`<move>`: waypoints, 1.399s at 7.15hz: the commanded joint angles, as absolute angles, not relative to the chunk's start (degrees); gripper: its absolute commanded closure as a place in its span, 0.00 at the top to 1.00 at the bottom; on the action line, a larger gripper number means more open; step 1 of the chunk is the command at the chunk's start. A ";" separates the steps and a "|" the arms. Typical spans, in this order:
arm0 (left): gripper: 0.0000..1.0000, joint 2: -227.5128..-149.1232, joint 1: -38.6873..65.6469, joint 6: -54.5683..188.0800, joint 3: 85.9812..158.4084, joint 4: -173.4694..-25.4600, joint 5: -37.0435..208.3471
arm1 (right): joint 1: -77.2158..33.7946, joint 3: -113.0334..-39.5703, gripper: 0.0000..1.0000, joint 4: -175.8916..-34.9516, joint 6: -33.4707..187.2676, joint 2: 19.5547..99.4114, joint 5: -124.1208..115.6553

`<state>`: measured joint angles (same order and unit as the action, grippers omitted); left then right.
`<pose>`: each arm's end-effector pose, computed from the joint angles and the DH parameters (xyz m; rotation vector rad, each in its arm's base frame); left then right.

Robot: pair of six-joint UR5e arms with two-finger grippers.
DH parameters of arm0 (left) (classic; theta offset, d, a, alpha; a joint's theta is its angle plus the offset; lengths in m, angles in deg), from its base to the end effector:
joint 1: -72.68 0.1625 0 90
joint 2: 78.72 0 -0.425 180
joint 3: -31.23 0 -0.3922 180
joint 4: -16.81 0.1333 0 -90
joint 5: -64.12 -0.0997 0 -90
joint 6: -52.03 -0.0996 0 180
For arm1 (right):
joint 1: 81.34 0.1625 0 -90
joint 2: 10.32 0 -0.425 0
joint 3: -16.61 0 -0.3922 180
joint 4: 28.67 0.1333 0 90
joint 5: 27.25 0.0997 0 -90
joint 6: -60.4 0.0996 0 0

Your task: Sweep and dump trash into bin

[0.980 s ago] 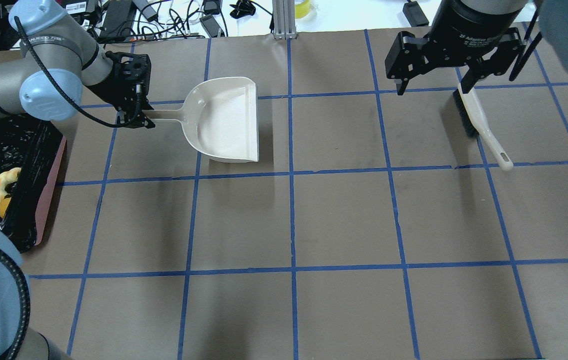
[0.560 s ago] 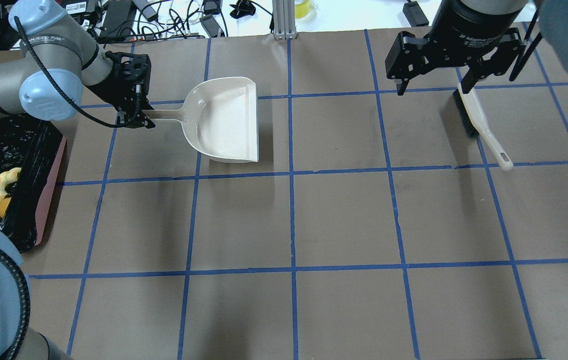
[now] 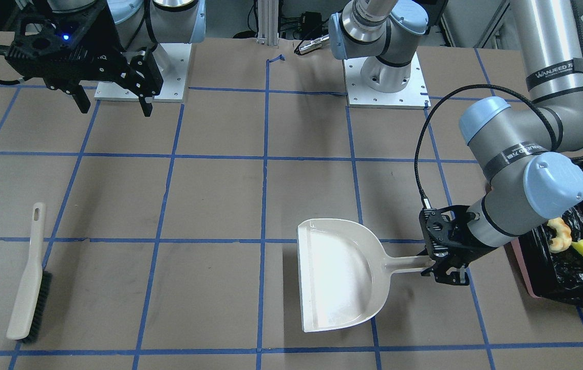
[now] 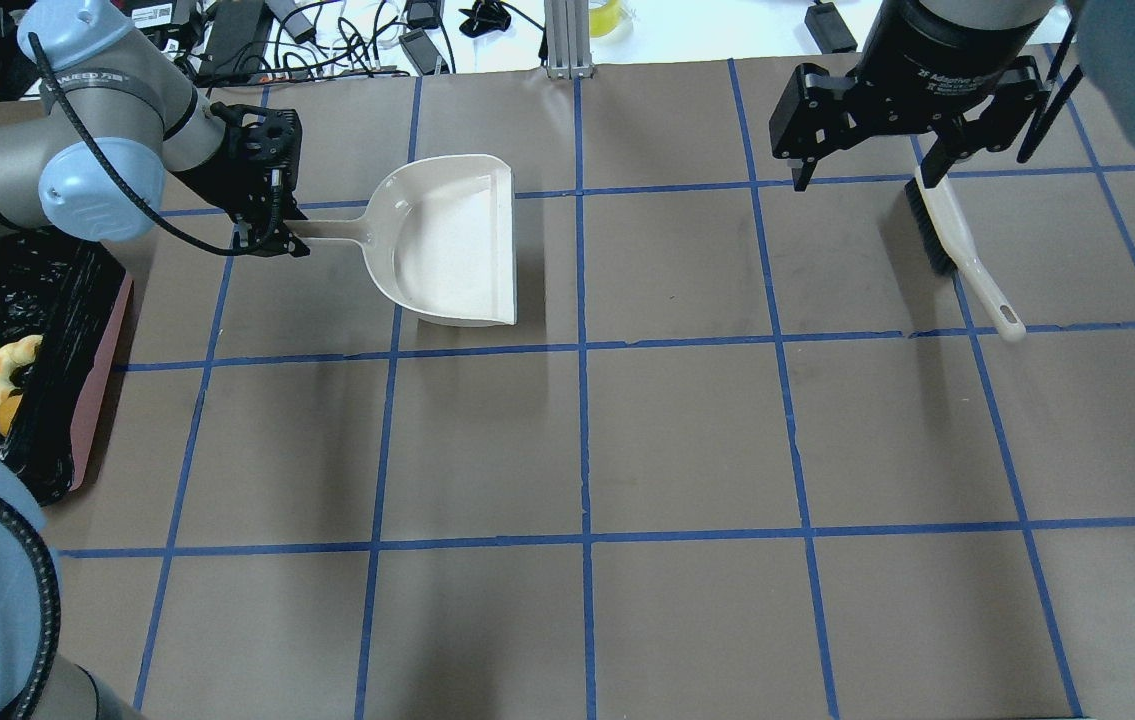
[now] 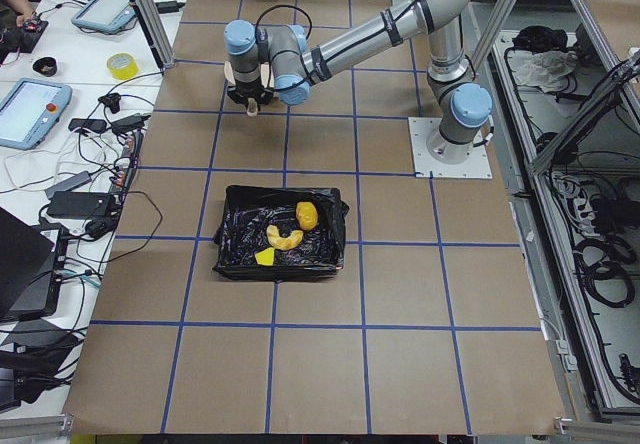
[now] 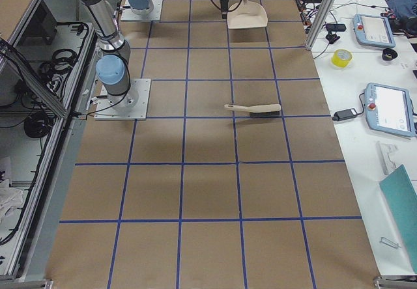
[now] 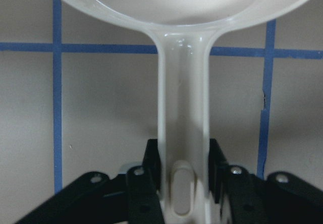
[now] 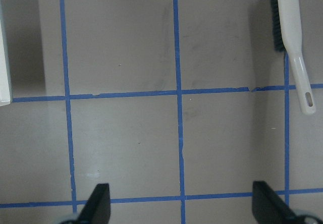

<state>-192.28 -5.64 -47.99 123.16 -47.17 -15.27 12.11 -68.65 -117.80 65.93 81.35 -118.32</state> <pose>-0.0221 -0.6423 0.2863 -2.1163 -2.1766 0.2412 0.1605 -0.4774 0.5416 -0.0582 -3.1263 0.1531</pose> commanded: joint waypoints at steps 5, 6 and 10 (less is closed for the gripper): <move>0.00 -192.63 -5.64 -48.61 122.64 -47.17 -15.42 | 12.00 -68.65 1.00 -117.80 65.93 81.35 -118.40; 0.00 -193.33 -5.64 -48.87 122.46 -46.91 -15.60 | 12.00 -68.65 1.00 -117.80 65.93 81.35 -118.31; 0.00 -194.82 -3.88 -57.91 120.36 -46.03 -20.95 | 12.08 -68.65 1.00 -117.80 65.93 81.35 -118.40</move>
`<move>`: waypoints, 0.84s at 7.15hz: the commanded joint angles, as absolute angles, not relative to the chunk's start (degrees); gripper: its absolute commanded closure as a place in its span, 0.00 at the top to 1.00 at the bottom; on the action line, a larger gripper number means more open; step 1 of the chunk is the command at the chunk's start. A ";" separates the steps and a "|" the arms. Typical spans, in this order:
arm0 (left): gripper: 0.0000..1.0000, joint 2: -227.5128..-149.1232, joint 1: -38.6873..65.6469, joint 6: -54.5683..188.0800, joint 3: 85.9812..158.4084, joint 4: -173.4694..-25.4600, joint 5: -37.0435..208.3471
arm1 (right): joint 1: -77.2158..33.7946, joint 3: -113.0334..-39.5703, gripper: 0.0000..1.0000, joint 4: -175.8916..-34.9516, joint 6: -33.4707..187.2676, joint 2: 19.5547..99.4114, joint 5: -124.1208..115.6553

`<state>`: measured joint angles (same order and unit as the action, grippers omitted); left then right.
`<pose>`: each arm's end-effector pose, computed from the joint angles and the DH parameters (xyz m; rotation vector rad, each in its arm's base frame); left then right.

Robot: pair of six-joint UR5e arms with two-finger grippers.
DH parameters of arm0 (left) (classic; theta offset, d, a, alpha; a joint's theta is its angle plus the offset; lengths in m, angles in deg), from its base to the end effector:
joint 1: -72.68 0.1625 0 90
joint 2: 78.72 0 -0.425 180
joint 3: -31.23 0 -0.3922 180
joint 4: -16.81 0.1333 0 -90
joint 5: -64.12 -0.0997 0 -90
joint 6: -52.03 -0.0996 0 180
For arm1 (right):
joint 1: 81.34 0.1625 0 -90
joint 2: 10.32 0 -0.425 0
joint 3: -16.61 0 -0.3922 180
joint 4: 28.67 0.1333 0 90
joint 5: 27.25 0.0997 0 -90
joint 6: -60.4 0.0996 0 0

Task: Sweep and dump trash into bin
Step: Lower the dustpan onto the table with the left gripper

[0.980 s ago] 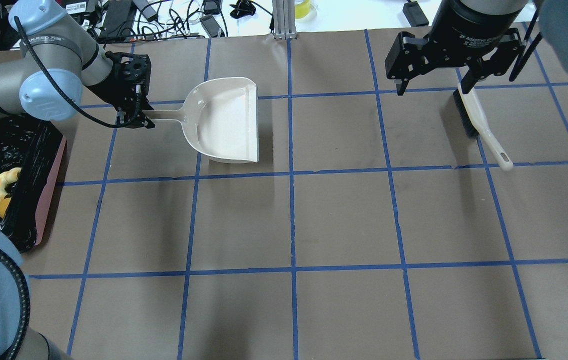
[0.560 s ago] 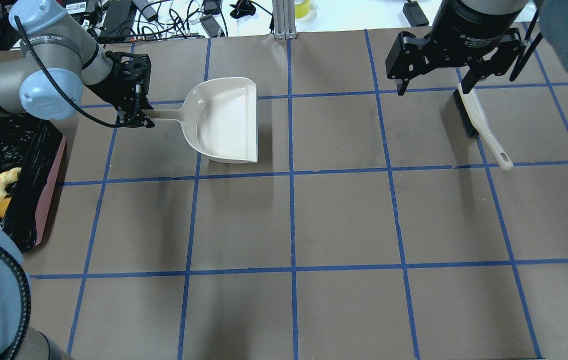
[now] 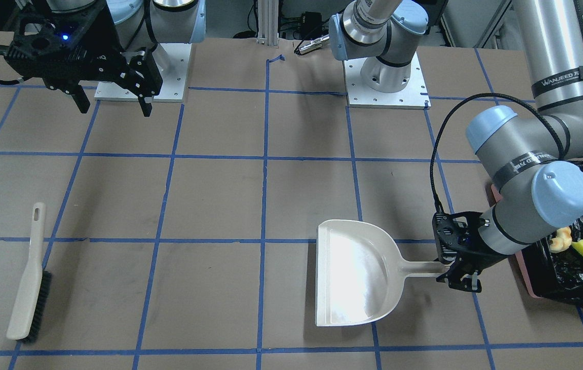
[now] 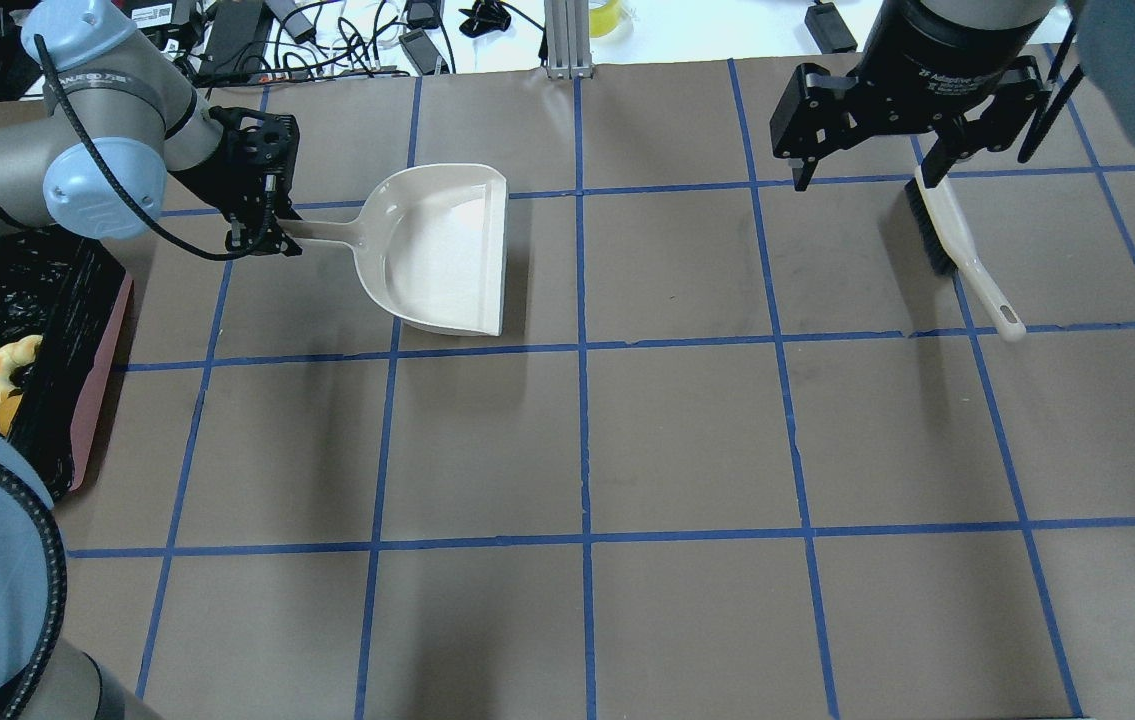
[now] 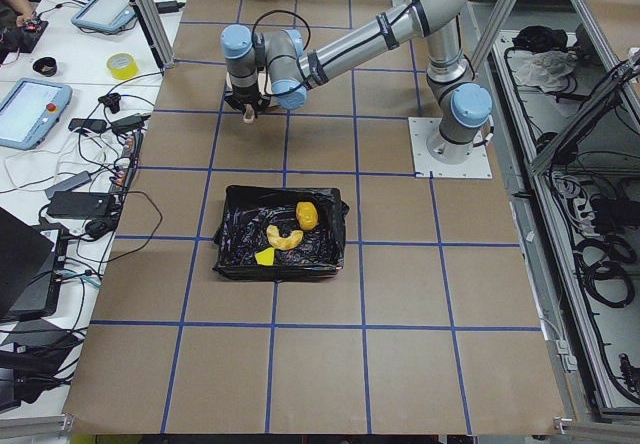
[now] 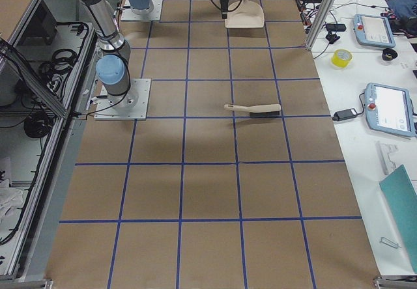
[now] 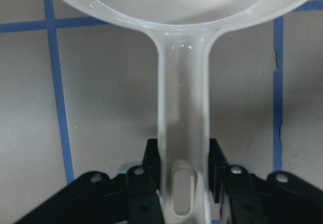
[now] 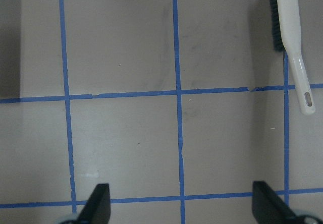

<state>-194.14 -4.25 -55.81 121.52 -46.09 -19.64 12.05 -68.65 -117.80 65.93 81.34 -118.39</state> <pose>0.0039 -0.6539 0.2796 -2.2861 -2.1005 0.1658 0.1598 -0.4777 0.5415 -0.0599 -3.1250 0.1529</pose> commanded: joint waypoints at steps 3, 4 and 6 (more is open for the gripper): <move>0.00 -196.93 -3.79 -60.12 119.64 -44.37 -22.54 | 12.08 -68.65 1.00 -117.80 65.93 81.35 -118.40; 0.00 -197.28 -3.79 -60.21 119.56 -44.36 -22.63 | 12.09 -68.65 1.00 -117.80 65.93 81.35 -118.31; 0.00 -197.46 -3.79 -60.21 119.64 -44.36 -24.46 | 12.17 -68.65 1.00 -117.80 65.85 81.35 -118.31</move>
